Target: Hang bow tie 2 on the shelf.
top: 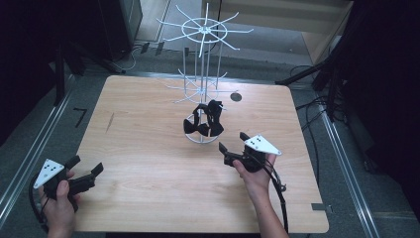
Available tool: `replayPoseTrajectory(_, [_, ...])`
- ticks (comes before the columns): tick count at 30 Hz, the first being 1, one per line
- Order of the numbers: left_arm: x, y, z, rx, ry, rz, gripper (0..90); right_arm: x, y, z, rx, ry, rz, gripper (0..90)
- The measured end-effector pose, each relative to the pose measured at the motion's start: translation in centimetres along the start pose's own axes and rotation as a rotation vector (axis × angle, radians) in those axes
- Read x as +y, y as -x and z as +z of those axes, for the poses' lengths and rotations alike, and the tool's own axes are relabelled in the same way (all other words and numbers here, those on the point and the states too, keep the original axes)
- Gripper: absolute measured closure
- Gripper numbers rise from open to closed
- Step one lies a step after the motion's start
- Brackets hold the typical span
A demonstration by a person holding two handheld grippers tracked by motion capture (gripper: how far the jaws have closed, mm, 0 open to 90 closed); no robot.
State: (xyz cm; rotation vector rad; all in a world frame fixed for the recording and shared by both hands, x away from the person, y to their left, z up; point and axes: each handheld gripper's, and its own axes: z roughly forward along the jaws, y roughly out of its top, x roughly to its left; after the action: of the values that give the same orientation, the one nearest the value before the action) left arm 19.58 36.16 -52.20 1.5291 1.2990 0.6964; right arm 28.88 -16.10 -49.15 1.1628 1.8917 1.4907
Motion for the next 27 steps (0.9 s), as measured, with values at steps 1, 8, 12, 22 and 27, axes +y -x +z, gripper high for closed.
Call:
replayPoseTrajectory(1, [0.0,0.0,0.0,0.0,0.0,0.0,7.9,0.0,0.0,0.0,0.0,0.0,0.0,14.0])
replayPoseTrajectory(8, [0.0,0.0,0.0,0.002,-0.003,0.003,7.9,-1.5,2.2,-1.9,-0.039,-0.021,0.007,14.0])
replayPoseTrajectory(12, [0.0,0.0,0.0,0.003,-0.002,0.004,7.9,-2.3,3.2,-2.8,-0.06,-0.027,0.025,14.0])
replayPoseTrajectory(22, [0.0,0.1,0.0,0.006,-0.001,0.005,7.9,-4.1,4.7,-4.1,-0.087,-0.054,0.047,14.0])
replayPoseTrajectory(27, [0.0,0.1,0.0,0.005,-0.002,0.005,7.9,-4.4,5.1,-4.9,-0.1,-0.055,0.042,14.1])
